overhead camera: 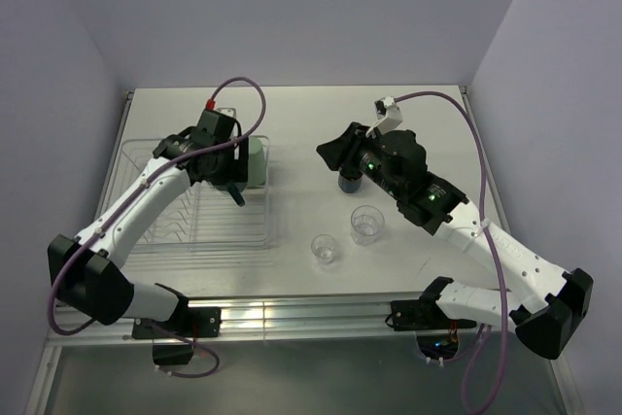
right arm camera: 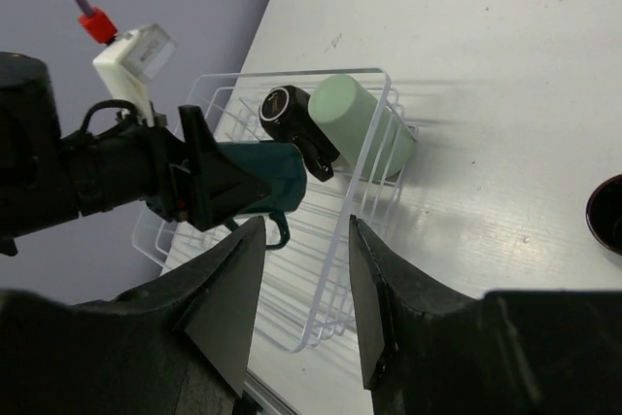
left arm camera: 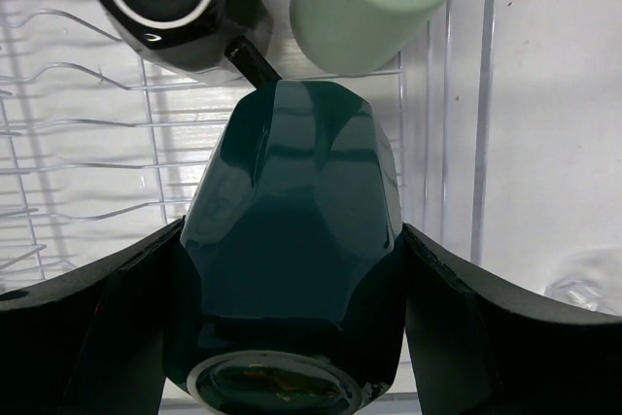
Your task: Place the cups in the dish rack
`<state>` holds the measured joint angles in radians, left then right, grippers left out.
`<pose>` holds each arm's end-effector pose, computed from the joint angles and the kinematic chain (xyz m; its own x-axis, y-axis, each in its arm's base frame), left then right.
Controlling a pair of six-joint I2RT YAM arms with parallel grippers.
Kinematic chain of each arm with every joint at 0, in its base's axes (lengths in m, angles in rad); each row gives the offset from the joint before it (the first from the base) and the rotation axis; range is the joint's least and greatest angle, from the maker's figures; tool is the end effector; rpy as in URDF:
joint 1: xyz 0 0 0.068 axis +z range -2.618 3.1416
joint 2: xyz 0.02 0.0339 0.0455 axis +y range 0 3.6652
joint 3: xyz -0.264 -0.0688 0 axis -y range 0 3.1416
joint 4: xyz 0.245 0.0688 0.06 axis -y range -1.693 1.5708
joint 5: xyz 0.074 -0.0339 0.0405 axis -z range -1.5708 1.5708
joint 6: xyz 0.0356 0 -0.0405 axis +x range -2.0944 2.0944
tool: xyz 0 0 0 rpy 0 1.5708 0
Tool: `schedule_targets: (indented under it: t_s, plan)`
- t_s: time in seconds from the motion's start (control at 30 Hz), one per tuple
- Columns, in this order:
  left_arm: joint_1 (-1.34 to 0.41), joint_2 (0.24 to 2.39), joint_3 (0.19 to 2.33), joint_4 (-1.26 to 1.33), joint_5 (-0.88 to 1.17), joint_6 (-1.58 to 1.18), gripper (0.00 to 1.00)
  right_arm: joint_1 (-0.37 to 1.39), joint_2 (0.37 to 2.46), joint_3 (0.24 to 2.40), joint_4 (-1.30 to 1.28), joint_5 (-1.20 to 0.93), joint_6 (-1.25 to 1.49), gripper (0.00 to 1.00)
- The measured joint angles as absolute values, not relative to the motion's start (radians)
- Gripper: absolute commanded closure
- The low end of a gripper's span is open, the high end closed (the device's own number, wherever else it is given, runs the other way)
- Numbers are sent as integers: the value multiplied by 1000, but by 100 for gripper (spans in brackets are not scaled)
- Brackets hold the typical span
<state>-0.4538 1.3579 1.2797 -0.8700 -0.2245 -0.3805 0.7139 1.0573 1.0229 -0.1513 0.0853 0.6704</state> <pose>0.2520 -0.1141 0.3239 -0.7933 -0.0159 -0.6086 0.0173 0.9987 -0.0487 0.1870 0.1580 0.3748 -0.4754 0.4072 -0.7799 -0.3749 0.7082 0.5983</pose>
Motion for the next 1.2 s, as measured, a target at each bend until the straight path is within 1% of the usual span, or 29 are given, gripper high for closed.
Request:
schedule_targets:
  t_s: [0.43, 0.87, 1.13, 1.17, 1.2]
  plan:
    - [-562, 1563, 1280, -850, -286, -395, 100, 714, 1057, 1023, -156, 91, 652, 53]
    - [-577, 1666, 1313, -847, -322, -415, 100, 714, 1057, 1023, -189, 101, 636, 53]
    - [-577, 1696, 1321, -826, -321, -430, 88, 714, 1057, 1023, -189, 108, 634, 52]
    - [-576, 1699, 1321, -828, -323, -431, 84, 714, 1057, 1023, -189, 108, 634, 52]
    - [-575, 1702, 1321, -828, -324, -431, 81, 714, 1058, 1023, -189, 108, 634, 53]
